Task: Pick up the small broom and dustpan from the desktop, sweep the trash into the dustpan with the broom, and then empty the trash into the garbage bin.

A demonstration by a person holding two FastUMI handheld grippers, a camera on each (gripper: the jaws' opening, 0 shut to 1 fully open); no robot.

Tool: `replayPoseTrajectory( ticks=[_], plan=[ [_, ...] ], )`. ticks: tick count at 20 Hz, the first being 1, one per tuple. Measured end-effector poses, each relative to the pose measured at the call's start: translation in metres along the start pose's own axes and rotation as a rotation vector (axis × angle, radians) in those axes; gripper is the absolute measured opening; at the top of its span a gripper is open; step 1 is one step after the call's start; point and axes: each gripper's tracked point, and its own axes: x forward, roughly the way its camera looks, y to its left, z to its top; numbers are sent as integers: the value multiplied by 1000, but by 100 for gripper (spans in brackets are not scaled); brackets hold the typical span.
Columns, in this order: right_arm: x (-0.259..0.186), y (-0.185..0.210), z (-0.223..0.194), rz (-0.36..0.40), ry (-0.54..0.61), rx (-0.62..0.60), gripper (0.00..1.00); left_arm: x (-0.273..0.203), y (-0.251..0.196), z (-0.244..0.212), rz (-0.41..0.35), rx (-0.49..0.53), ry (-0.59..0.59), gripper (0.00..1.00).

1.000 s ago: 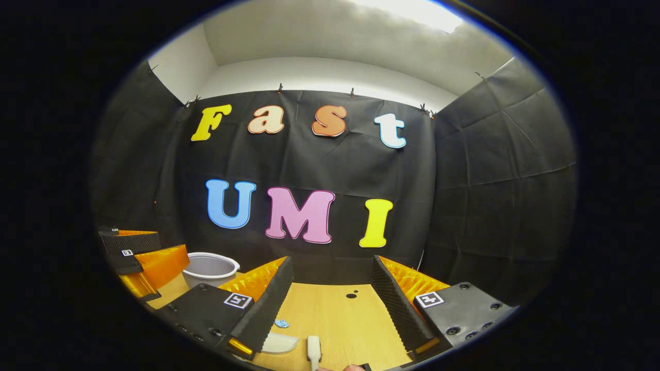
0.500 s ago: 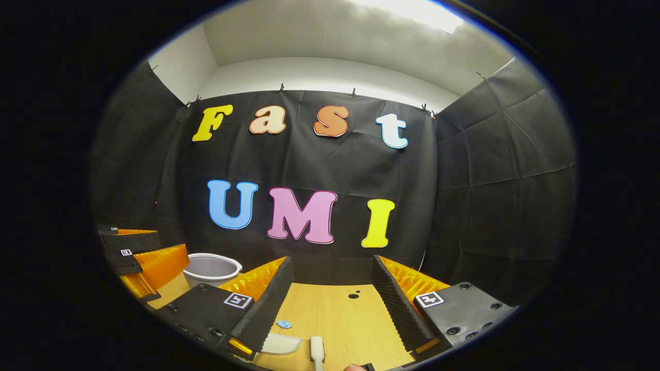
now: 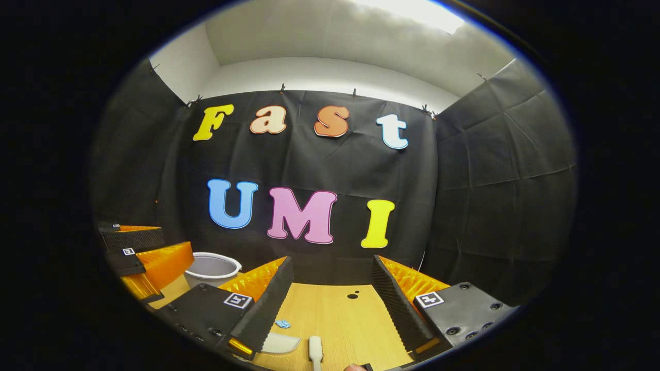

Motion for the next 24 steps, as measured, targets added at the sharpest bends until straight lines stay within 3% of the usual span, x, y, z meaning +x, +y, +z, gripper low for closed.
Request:
replayPoseTrajectory(
  ticks=[4, 5, 7, 9, 24],
  plan=[
    [5, 8, 0, 17, 7, -3, 99, 1, 6, -2, 18, -7, 4, 82],
    [6, 9, 1, 20, 5, -2, 99, 0, 7, -3, 20, -13, 7, 65],
    [8, 13, 1, 30, 1, -2, 99, 1, 11, -5, 31, -17, 13, 56],
    [9, 16, -1, 38, 4, -8, 99, 2, 15, -5, 44, -16, 19, 76],
    [13, 19, -16, 36, 37, 1, 99, 3, 23, -10, 71, 23, 10, 80]
  ],
)
